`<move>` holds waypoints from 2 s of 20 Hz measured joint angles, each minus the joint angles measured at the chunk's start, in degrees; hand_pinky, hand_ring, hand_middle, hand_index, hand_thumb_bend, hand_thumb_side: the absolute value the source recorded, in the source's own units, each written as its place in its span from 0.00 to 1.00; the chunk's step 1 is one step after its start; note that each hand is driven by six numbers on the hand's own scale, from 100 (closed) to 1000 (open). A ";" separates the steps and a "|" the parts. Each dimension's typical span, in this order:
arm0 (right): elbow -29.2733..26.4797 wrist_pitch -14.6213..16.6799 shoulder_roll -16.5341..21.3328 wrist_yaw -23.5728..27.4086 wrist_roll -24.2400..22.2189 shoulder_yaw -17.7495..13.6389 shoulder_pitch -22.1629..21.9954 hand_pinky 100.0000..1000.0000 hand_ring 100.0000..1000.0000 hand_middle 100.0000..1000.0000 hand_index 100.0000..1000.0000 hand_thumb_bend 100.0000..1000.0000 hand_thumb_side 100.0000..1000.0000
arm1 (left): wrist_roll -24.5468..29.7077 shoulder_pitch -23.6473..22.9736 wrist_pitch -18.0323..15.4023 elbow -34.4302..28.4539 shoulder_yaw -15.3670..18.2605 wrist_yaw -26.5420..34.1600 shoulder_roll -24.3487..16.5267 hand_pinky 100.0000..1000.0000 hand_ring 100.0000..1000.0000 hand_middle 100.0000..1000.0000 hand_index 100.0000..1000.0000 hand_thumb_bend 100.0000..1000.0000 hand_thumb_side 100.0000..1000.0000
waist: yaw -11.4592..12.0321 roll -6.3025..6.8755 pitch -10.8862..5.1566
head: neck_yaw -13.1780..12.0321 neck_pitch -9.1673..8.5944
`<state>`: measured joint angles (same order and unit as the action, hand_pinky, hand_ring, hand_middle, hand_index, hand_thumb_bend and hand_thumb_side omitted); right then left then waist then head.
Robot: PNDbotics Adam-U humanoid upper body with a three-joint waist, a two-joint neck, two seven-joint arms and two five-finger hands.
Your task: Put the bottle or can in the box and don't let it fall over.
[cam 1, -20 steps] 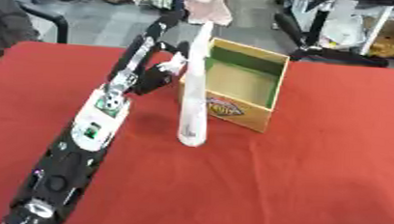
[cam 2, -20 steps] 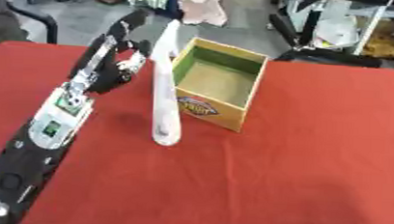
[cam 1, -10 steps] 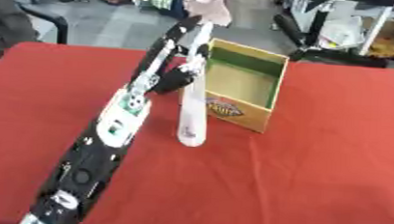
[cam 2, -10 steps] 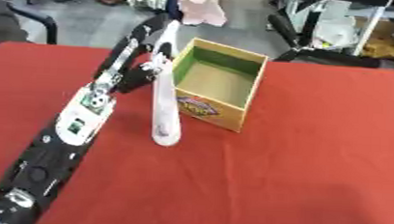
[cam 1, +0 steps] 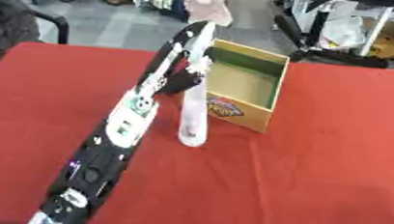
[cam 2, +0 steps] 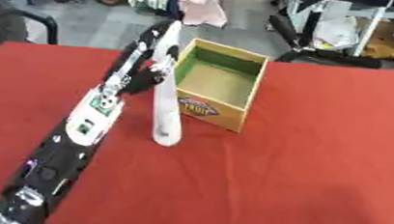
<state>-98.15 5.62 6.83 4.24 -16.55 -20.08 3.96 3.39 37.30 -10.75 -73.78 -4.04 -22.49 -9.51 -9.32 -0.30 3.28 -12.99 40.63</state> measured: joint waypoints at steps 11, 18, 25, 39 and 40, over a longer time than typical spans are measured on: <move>0.00 -0.06 -0.01 0.00 -0.07 0.00 0.01 0.80 1.00 1.00 0.96 0.00 0.59 | 1.31 0.72 1.24 2.19 0.04 -1.38 0.01 0.58 1.00 0.92 0.95 0.00 0.56 | -0.09 -0.02 0.00 | -0.04 0.00; 0.00 -0.07 -0.01 0.00 -0.08 0.00 0.01 0.80 1.00 1.00 0.96 0.00 0.59 | 3.34 1.66 2.00 4.00 0.04 -1.31 0.02 0.55 1.00 0.88 0.90 0.00 0.51 | -0.20 -0.04 0.00 | -0.08 0.00; 0.00 -0.10 -0.02 0.00 -0.11 0.01 0.03 0.80 1.00 1.00 0.96 0.00 0.59 | 4.12 2.52 2.78 5.38 0.22 -0.25 0.03 0.52 1.00 0.83 0.86 0.00 0.46 | -0.43 -0.04 0.00 | -0.46 0.00; 0.00 -0.34 -0.09 0.00 -0.36 0.13 0.08 0.80 1.00 1.00 0.96 0.00 0.60 | 2.63 5.27 3.75 8.08 0.42 2.42 -0.47 0.50 1.00 0.81 0.84 0.00 0.46 | -1.27 -0.03 0.00 | -1.17 0.00; 0.00 -0.35 -0.09 0.00 -0.36 0.20 0.09 0.80 1.00 1.00 0.96 0.00 0.60 | 2.58 5.43 3.69 8.13 0.41 2.59 -0.58 0.50 1.00 0.81 0.84 0.00 0.45 | -1.30 -0.03 0.00 | -1.26 0.00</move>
<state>-98.15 5.27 6.74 4.24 -16.91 -19.89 4.05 5.96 42.73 -7.06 -65.64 -3.63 -19.90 -10.09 -10.61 -0.33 3.28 -14.25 40.63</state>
